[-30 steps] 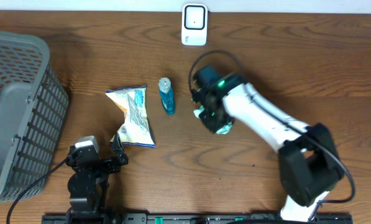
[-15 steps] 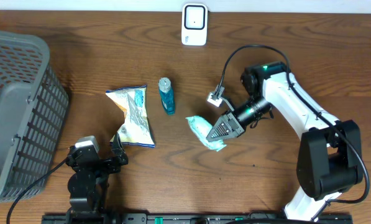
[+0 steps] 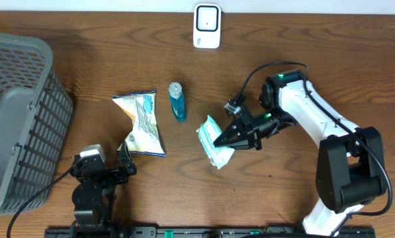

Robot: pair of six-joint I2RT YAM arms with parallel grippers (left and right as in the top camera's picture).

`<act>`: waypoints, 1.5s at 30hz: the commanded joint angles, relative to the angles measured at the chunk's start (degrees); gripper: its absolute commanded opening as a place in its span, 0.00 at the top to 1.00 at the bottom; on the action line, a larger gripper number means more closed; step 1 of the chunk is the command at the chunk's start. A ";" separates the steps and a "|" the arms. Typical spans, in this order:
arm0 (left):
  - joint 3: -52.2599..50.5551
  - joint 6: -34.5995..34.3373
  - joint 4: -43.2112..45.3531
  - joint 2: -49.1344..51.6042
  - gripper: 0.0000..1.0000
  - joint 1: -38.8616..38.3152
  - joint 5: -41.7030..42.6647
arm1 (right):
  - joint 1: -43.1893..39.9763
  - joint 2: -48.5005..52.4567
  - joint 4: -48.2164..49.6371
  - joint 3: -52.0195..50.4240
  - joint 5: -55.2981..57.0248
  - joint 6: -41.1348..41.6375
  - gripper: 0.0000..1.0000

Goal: Scan the item barcode
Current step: 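Lift the wipes pack with the right gripper and turn it, then carry the wipes pack to the white scanner and hold it there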

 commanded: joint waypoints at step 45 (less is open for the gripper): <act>-0.13 -0.52 0.07 -0.35 0.02 0.33 -0.09 | -0.94 -25.92 41.27 -0.28 39.80 4.79 0.99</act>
